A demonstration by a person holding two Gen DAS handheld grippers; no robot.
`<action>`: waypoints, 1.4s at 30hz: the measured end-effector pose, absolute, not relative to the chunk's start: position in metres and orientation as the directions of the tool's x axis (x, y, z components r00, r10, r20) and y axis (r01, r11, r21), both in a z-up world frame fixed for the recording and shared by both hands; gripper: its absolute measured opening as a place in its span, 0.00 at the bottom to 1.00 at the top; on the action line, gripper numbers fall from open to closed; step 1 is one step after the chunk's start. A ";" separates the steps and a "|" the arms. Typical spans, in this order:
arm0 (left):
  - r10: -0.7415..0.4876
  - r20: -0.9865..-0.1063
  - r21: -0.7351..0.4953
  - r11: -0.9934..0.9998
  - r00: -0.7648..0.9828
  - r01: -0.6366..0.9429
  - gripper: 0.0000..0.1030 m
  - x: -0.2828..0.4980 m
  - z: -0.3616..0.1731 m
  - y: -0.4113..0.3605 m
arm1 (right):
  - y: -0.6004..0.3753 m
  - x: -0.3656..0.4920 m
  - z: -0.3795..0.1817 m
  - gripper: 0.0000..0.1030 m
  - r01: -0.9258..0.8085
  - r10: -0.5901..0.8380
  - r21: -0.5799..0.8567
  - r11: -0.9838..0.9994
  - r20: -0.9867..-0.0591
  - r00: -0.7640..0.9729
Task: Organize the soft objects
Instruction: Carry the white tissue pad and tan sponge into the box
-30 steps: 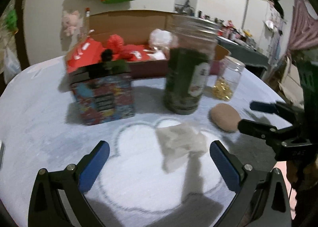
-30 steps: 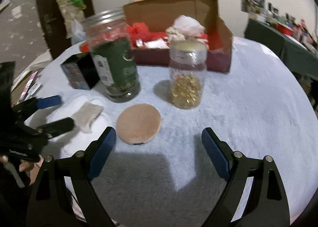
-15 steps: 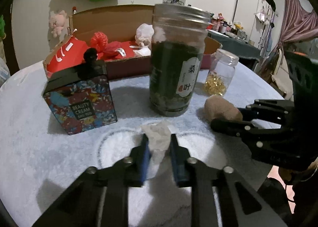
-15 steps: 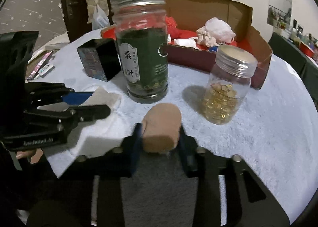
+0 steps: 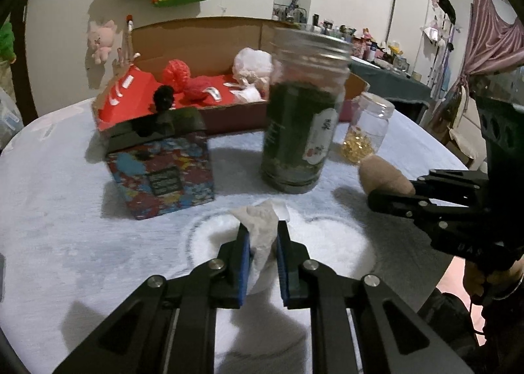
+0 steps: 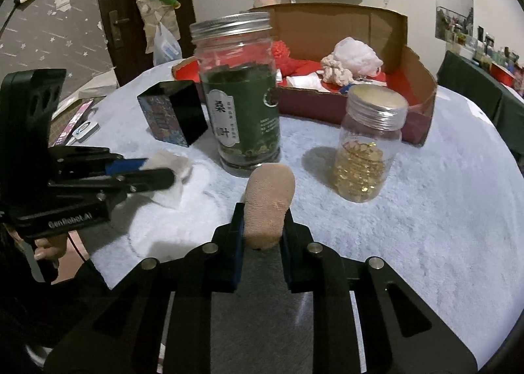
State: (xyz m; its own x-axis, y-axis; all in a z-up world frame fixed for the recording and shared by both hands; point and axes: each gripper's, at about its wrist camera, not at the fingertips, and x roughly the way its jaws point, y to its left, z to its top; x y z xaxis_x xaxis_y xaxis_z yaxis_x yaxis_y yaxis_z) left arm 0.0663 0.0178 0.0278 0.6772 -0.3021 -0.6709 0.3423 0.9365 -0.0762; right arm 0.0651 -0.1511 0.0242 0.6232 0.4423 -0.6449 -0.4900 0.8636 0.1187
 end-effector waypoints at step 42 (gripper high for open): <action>-0.325 -0.599 -0.072 0.932 0.732 0.356 0.15 0.122 0.069 0.145 | -0.232 0.148 0.063 0.17 -0.487 0.349 0.001 0.873 -0.700 0.624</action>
State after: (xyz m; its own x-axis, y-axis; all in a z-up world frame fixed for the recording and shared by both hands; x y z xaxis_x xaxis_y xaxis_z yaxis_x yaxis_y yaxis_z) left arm 0.1221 0.1453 0.0695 0.7320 -0.3255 -0.5985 0.3558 0.9318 -0.0716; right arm 0.1481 -0.2316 0.0630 0.6236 0.3489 -0.6996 -0.4875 0.8731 0.0009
